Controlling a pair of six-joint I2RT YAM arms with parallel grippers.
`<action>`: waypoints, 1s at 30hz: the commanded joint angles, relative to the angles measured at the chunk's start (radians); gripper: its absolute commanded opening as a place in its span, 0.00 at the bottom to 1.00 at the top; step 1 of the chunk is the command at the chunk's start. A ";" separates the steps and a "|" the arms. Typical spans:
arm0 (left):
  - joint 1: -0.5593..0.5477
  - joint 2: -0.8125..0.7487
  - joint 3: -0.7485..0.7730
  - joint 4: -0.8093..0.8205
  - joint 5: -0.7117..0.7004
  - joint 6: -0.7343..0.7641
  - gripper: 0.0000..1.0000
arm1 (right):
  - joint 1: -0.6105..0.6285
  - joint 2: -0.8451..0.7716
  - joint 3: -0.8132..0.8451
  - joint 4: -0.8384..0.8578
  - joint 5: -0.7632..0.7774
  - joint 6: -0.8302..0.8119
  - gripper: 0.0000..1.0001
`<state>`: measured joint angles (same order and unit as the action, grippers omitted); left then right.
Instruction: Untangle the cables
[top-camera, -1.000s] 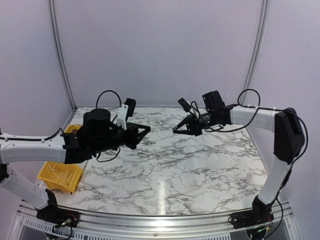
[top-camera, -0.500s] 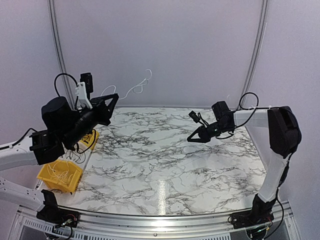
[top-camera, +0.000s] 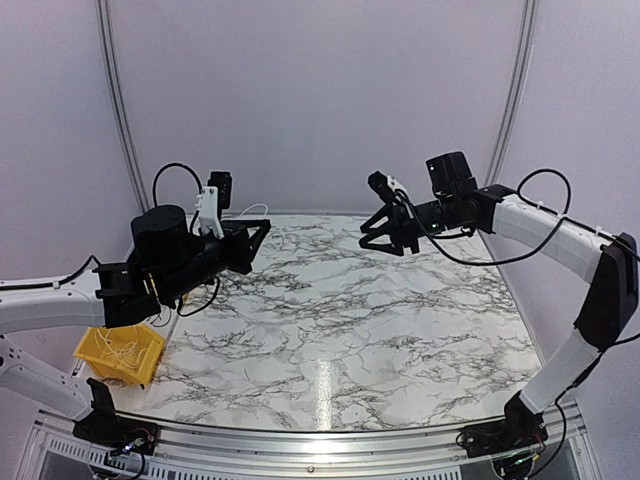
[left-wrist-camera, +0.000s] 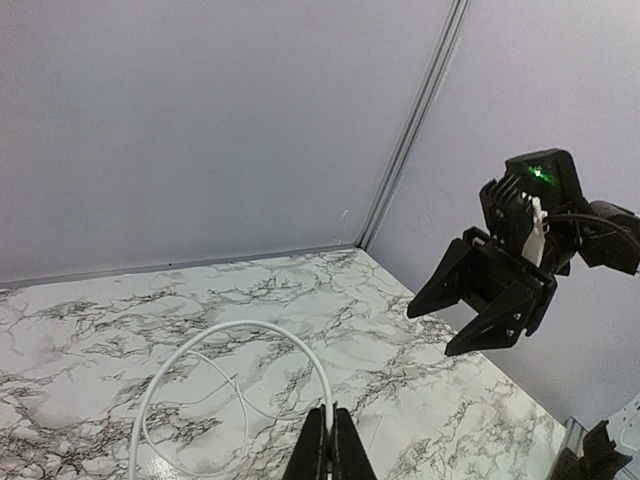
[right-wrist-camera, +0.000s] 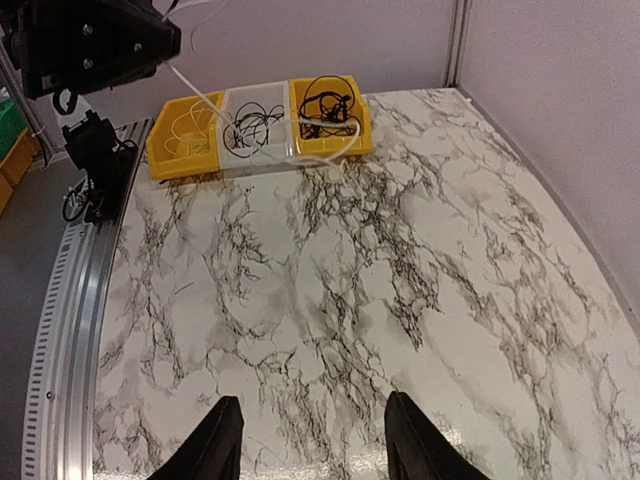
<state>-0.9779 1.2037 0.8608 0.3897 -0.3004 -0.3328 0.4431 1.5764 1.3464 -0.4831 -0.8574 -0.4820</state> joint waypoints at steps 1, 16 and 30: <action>0.002 0.025 0.037 0.001 0.101 -0.004 0.00 | 0.030 0.020 0.123 -0.038 0.059 -0.007 0.49; 0.002 0.055 0.082 0.001 0.263 -0.039 0.00 | 0.175 0.156 0.193 -0.030 0.135 -0.068 0.54; 0.002 0.079 0.118 -0.001 0.382 -0.075 0.00 | 0.212 0.242 0.229 0.048 0.212 -0.050 0.56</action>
<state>-0.9779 1.2819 0.9417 0.3832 0.0471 -0.3973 0.6449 1.7966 1.5402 -0.4767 -0.6842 -0.5316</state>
